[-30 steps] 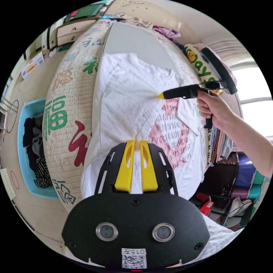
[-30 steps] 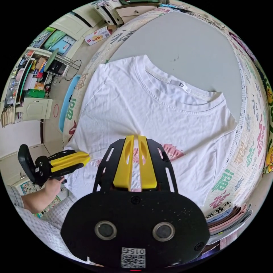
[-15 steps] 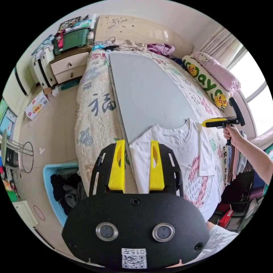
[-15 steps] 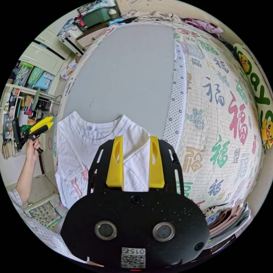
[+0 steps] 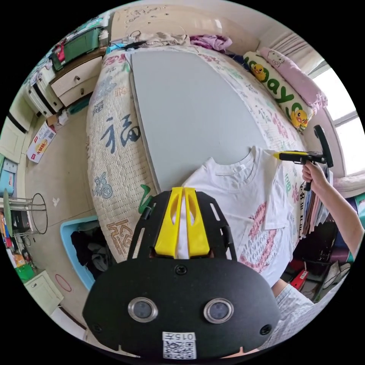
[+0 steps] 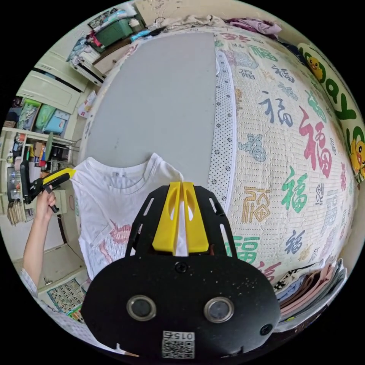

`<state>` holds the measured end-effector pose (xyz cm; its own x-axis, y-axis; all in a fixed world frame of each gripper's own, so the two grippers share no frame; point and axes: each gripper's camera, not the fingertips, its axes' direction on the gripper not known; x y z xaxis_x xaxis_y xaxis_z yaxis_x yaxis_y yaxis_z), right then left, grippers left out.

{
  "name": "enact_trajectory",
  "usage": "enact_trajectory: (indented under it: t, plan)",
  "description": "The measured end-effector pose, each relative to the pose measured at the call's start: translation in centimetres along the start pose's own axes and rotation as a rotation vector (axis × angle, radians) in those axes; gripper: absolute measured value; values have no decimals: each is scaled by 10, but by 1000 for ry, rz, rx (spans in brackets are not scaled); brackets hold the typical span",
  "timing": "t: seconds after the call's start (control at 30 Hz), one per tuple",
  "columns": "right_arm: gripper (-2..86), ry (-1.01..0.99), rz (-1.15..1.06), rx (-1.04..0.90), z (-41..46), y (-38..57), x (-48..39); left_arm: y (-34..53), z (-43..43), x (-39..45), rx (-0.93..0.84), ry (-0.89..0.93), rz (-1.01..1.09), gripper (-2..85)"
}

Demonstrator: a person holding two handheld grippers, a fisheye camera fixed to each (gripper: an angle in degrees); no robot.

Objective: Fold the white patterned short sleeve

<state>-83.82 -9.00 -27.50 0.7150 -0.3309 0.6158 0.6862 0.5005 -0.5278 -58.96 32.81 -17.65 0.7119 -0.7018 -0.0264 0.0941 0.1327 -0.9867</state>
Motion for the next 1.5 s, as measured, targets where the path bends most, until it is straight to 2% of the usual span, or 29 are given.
enact_trajectory:
  t: [0.13,0.2,0.33,0.47,0.63,0.7,0.83,1.07,1.2,1.3,1.4,1.5]
  plan:
    - [-8,-162,-120,131,-55,75,25,54,-51,25,138,52,68,-4]
    - [-8,-220,-145,135,-77,124,38,108,-83,45,195,97,103,-5]
    - [-7,-320,-172,84,-103,265,70,207,-107,69,198,238,67,-4]
    - [-4,-369,-110,-112,-64,391,99,328,-83,96,46,388,-89,-4]
    - [25,-276,-30,-450,34,480,134,428,-16,112,-256,305,-268,-4]
    - [34,-261,-4,-469,40,491,149,453,-5,110,-312,315,-310,-4]
    - [43,-270,-17,-334,5,477,178,457,-18,110,-268,267,-271,-1]
    - [41,-219,-41,25,-56,410,221,437,-29,115,-57,190,-122,18]
    - [13,-248,-33,88,-69,405,243,457,-23,116,22,153,-87,20]
    - [1,-74,-43,36,-72,409,242,480,-13,130,-5,44,-15,17]
    - [-3,50,-110,44,-83,418,233,512,-18,151,83,-60,56,13]
    - [-4,150,-189,87,-109,433,232,549,-20,162,201,-123,23,10]
